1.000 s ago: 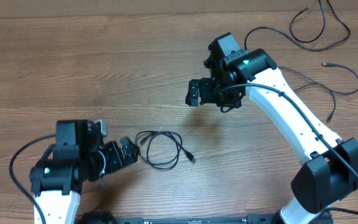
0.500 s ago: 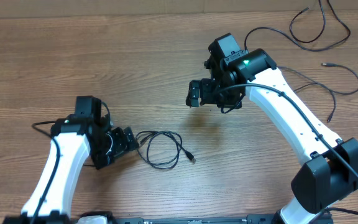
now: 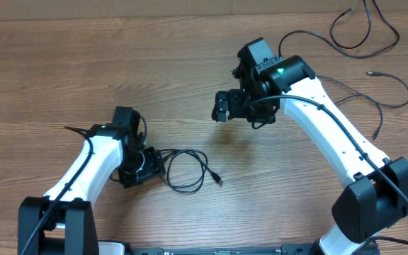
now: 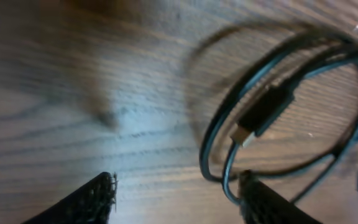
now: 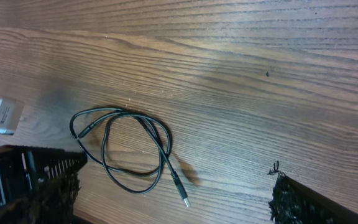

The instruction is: Untangle cables

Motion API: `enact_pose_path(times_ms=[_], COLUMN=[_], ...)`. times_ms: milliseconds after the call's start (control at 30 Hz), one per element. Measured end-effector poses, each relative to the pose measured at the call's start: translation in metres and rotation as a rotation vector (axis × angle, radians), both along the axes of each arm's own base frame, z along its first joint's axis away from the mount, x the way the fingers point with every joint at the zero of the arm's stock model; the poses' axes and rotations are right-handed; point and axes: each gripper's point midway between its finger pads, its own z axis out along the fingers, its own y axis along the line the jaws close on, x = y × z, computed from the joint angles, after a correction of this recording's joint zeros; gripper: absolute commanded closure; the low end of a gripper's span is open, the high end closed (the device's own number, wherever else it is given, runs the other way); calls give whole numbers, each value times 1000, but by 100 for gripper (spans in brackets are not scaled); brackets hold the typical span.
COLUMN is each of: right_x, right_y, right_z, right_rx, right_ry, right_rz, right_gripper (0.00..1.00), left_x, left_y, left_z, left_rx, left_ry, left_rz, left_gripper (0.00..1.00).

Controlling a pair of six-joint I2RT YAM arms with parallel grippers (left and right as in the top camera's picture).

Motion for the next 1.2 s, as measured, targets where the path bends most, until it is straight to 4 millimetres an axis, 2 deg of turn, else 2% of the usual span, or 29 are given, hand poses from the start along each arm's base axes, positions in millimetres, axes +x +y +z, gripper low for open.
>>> enact_pose_path(times_ms=[67, 200, 433, 633, 733, 833, 967, 1067, 1200], right_x=[-1, -2, -2, -1, -1, -3, -5, -5, -5], right_y=[0, -1, -1, -1, 0, -2, -2, -2, -2], right_z=[0, 0, 0, 0, 0, -1, -1, -1, -1], right_rx=[-2, -3, -4, -3, -2, -7, -10, -10, -10], right_ry=[4, 7, 8, 5, 5, 14, 20, 21, 21], right_rz=[0, 0, 0, 0, 0, 0, 0, 0, 0], right_gripper=[0, 0, 0, 0, 0, 0, 0, 0, 0], left_x=[6, 17, 23, 27, 31, 31, 34, 35, 33], left_y=[4, 6, 1, -15, -25, -27, -23, -21, -19], left_z=[-2, -4, -7, -6, -9, -12, -15, -18, -22], left_rx=[29, 45, 20, -17, -20, 5, 31, 42, 52], left_ry=[-22, -63, -74, -98, -122, -126, -131, -130, -113], left_rz=[10, 19, 27, -13, -51, -67, -64, -63, -65], left_gripper=[52, 54, 56, 54, 59, 62, 74, 96, 96])
